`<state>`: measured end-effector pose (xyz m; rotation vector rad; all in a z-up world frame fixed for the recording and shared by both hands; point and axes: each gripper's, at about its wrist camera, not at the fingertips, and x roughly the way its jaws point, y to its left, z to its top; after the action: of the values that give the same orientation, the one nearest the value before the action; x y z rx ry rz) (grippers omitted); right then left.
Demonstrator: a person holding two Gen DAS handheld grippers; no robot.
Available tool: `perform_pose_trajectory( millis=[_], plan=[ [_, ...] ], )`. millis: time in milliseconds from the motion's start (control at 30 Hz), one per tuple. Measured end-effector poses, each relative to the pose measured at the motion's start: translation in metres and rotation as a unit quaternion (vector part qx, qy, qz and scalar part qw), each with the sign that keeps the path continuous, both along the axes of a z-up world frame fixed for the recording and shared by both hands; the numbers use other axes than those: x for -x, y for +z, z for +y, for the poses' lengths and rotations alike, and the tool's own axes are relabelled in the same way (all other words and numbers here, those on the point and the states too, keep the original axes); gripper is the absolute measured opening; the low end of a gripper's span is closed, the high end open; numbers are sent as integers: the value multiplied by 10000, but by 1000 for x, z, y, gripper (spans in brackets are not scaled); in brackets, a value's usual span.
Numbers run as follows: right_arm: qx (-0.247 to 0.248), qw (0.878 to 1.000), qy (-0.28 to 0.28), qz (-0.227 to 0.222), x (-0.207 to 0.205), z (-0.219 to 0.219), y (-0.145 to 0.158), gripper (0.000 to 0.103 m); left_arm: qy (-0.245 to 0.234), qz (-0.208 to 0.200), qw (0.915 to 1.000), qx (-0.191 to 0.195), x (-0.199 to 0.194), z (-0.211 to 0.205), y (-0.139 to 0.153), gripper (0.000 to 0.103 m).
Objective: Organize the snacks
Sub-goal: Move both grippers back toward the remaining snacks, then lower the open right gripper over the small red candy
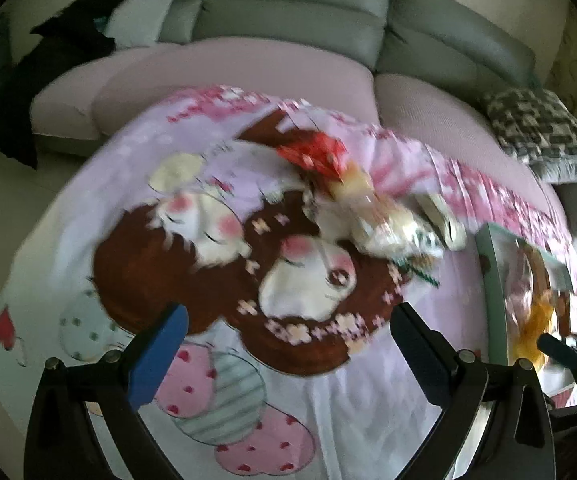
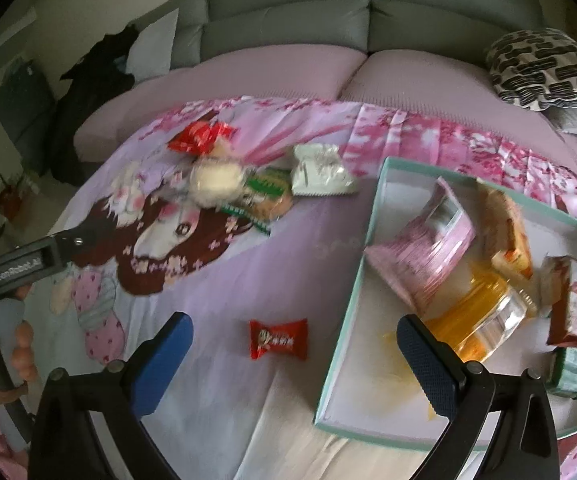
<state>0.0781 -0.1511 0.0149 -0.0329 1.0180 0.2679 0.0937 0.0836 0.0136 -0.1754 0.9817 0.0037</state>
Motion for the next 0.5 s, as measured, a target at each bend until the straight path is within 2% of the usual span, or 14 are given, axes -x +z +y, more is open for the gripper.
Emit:
perform_pose_trajectory(
  millis=[200,500],
  plan=[
    [-19,9999,89,116,6,4,-11,103,-309,459,9984,-135,1,-21,-26,101],
    [-62,9998,123,114,5,9,-14,102,-323,864,9954,-253,7,-21,-46,101]
  ],
)
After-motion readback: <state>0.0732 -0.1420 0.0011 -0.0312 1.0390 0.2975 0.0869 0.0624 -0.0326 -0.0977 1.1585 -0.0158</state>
